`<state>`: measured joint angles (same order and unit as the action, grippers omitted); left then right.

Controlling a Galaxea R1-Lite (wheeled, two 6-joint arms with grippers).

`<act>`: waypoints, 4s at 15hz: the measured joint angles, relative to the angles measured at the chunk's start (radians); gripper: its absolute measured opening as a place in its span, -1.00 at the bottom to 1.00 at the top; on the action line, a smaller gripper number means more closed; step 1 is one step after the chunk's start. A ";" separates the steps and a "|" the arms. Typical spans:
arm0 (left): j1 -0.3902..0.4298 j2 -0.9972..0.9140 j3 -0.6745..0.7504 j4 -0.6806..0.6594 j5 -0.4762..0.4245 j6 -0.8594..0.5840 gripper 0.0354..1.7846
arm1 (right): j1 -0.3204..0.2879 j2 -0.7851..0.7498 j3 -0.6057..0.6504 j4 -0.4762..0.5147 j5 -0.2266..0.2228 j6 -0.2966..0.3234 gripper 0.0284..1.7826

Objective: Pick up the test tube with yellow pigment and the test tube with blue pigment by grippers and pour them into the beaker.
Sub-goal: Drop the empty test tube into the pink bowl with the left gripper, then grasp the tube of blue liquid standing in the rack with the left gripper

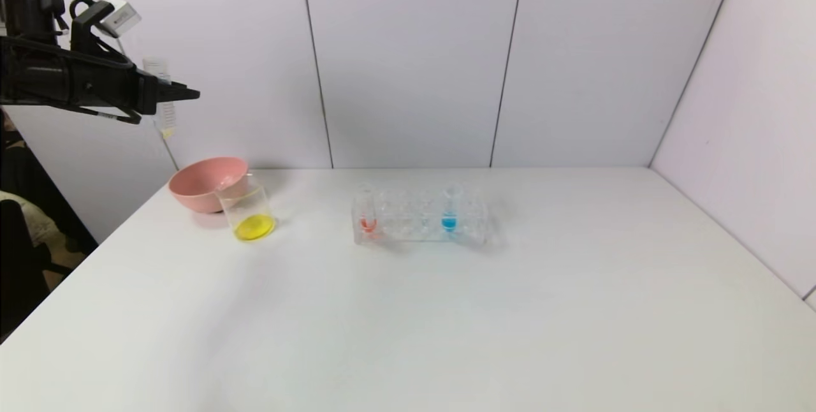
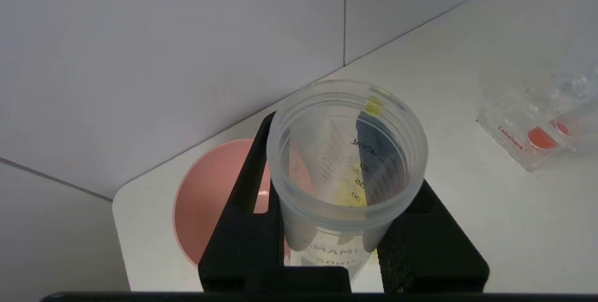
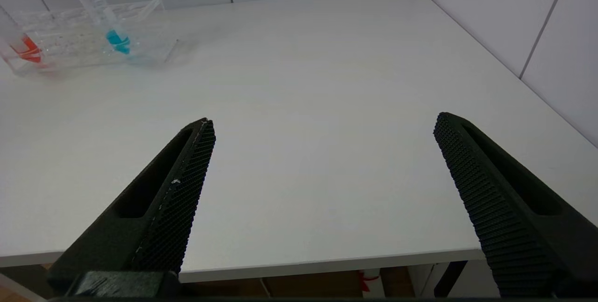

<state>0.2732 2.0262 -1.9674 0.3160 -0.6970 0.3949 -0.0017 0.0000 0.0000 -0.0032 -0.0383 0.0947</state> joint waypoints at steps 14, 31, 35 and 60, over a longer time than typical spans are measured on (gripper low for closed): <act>0.016 0.254 -0.019 -0.238 0.028 -0.251 -0.42 | 0.000 0.000 0.000 0.000 0.000 0.000 0.92; 0.014 0.336 -0.008 -0.277 0.153 -0.235 0.53 | 0.000 0.000 0.000 0.000 0.000 0.000 0.92; 0.013 0.309 -0.008 -0.269 0.154 -0.235 0.96 | 0.000 0.000 0.000 0.000 0.000 0.000 0.92; -0.516 -0.688 0.543 -0.137 0.501 -0.349 0.99 | 0.000 0.000 0.000 0.000 0.000 0.000 0.92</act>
<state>-0.2430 1.3379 -1.4249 0.1789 -0.1962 0.0455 -0.0017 0.0000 0.0000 -0.0032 -0.0379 0.0947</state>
